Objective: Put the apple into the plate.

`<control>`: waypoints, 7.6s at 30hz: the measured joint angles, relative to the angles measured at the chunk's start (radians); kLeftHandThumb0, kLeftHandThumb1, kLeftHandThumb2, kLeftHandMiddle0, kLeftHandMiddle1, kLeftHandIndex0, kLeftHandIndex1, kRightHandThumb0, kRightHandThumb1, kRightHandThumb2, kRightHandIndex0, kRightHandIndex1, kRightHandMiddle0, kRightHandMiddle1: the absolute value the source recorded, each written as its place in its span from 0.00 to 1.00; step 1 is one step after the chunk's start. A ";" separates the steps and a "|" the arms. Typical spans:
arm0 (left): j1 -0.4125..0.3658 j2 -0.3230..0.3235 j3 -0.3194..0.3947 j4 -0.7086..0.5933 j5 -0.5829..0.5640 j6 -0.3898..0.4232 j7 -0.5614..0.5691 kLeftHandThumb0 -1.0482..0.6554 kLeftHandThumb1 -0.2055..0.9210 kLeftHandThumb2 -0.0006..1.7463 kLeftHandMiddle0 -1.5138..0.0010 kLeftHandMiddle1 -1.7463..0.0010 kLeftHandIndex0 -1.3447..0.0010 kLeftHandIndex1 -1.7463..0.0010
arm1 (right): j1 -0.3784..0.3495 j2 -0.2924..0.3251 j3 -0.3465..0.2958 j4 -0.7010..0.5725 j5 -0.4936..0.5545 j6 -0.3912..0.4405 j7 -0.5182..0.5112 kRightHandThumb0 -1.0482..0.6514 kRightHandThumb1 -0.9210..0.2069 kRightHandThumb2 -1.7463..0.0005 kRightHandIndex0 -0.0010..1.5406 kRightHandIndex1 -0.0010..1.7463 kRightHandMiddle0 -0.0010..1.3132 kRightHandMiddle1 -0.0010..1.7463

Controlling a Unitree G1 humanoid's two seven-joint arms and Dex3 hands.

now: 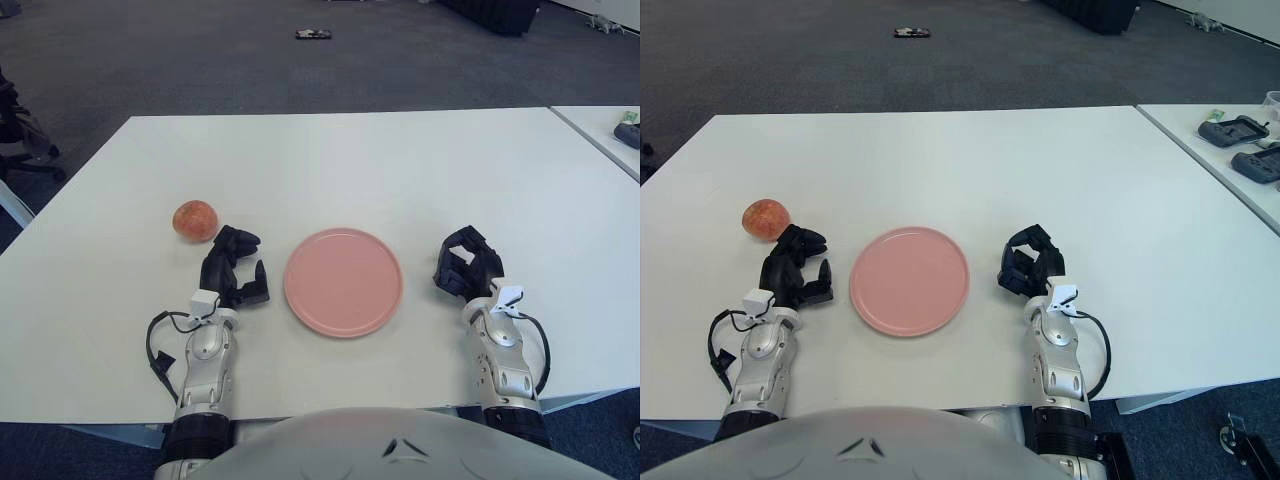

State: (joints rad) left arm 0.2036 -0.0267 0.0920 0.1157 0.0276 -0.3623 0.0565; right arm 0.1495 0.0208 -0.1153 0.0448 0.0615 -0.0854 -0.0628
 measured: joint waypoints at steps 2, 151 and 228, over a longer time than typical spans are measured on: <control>0.007 -0.001 -0.008 -0.028 0.048 -0.019 0.027 0.61 0.36 0.83 0.51 0.02 0.67 0.00 | 0.001 0.000 0.000 0.000 0.000 0.000 -0.001 0.34 0.51 0.26 0.71 1.00 0.45 1.00; -0.786 0.604 -0.363 0.962 0.491 0.028 -0.081 0.09 0.58 0.50 1.00 0.69 1.00 0.64 | 0.027 0.012 -0.016 -0.020 -0.007 0.010 -0.043 0.34 0.52 0.25 0.71 1.00 0.46 1.00; -0.666 0.517 -0.337 0.622 0.288 -0.018 -0.045 0.61 0.09 1.00 0.35 0.09 0.48 0.00 | 0.024 0.011 -0.037 -0.016 0.001 -0.010 -0.040 0.34 0.52 0.25 0.70 1.00 0.46 1.00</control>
State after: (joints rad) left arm -0.4627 0.4902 -0.2454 0.7373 0.3160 -0.3802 0.0114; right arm 0.1735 0.0315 -0.1525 0.0289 0.0623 -0.0958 -0.1031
